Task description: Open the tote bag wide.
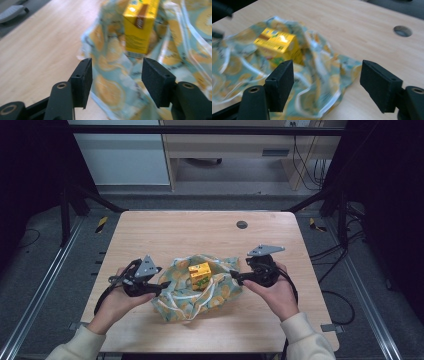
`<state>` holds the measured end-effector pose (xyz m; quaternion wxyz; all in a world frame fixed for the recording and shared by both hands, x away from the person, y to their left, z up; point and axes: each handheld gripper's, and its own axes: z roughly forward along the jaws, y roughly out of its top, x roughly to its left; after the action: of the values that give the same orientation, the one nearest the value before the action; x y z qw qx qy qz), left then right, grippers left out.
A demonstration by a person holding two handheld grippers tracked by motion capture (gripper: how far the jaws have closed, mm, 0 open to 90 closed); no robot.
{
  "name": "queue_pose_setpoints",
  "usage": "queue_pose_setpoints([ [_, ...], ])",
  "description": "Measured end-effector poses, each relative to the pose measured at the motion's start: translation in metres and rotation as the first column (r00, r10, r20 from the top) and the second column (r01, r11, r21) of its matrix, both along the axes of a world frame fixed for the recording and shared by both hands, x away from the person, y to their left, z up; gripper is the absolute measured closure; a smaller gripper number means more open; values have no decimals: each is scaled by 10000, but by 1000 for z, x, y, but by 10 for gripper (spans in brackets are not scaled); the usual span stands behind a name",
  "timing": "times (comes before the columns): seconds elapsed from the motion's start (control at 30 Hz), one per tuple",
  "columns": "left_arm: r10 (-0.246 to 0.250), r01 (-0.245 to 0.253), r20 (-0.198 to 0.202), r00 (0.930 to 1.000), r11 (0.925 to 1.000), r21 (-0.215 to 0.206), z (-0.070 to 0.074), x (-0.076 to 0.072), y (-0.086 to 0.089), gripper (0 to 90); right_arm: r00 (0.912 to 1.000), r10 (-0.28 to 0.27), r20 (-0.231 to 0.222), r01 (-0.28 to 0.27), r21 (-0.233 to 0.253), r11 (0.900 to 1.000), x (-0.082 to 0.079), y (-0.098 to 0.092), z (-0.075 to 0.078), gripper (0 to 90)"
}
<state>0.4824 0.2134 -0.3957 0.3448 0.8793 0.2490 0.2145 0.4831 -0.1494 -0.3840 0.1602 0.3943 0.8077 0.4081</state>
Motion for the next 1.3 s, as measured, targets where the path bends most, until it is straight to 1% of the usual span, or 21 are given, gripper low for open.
queue_pose_setpoints([
  [0.1,38,-37,-75,10000,9999,121,5,15,-1,379,9999,129,-115,-129,-12,9999,-6,4,-6,247],
  [0.17,211,-208,-131,9997,9995,232,3,25,-2,378,9993,259,-255,-261,-85,9996,-10,7,-12,235],
  [0.23,258,-242,-388,9989,9988,423,-3,36,-4,373,9987,355,-375,-357,-56,9993,-12,11,-18,232],
  [0.27,302,-273,-528,9981,9981,544,-8,41,-5,360,9975,424,-563,-431,-108,9990,-13,15,-24,212],
  [0.3,317,-279,-700,9970,9981,548,-12,46,-7,360,9975,424,-563,-431,-108,9990,-13,15,-24,212],
  [0.37,241,-199,-718,9971,9981,578,-19,53,-11,372,9965,477,-686,-486,-120,9987,-12,19,-29,213],
  [0.43,293,-238,-737,9968,9970,743,-26,57,-16,378,9952,577,-787,-595,-203,9980,-10,22,-34,223],
  [0.5,221,-152,-748,9970,9956,922,-31,61,-20,391,9951,577,-799,-604,-311,9977,-8,26,-36,282],
  [0.53,230,-152,-785,9966,9951,981,-34,62,-22,424,9940,599,-919,-650,-536,9964,-6,29,-39,362],
  [0.63,181,-81,-952,9953,9946,1036,-40,65,-26,547,9921,838,-934,-930,-992,9907,-6,33,-44,567],
  [0.67,248,-146,-929,9954,9940,1085,-41,65,-27,547,9921,838,-934,-930,-992,9907,-6,33,-44,567],
  [0.77,264,-144,-992,9947,9927,1199,-44,65,-29,697,9909,1091,-788,-1183,-1243,9852,-9,34,-47,732],
  [0.8,291,-159,-1011,9945,9916,1285,-44,65,-30,791,9903,1187,-719,-1283,-1481,9806,-11,32,-48,805],
  [0.87,339,-208,-1026,9941,9917,1271,-44,66,-30,851,9891,1307,-683,-1396,-1474,9792,-12,31,-50,829],
  [0.97,462,-358,-991,9940,9939,1041,-43,68,-29,880,9878,1438,-603,-1514,-1482,9773,-16,25,-50,857],
  [1.0,500,-406,-935,9944,9942,997,-41,69,-29,888,9872,1508,-516,-1566,-1392,9778,-18,19,-48,863],
  [1.1,620,-566,-663,9959,9952,800,-33,71,-27,888,9876,1525,-383,-1562,-1295,9792,-20,13,-45,866],
  [1.13,667,-625,-586,9961,9956,696,-30,71,-26,887,9882,1523,-180,-1534,-1211,9807,-23,4,-39,867],
  [1.17,702,-675,-484,9964,9962,558,-26,71,-25,887,9882,1523,-180,-1534,-1211,9807,-23,4,-39,867],
  [1.2,739,-722,-442,9963,9966,396,-23,71,-24,888,9889,1485,28,-1473,-1095,9830,-26,-4,-34,867],
  [1.3,763,-755,-245,9968,9966,316,-15,69,-25,888,9899,1404,199,-1375,-1051,9849,-29,-12,-29,867],
])
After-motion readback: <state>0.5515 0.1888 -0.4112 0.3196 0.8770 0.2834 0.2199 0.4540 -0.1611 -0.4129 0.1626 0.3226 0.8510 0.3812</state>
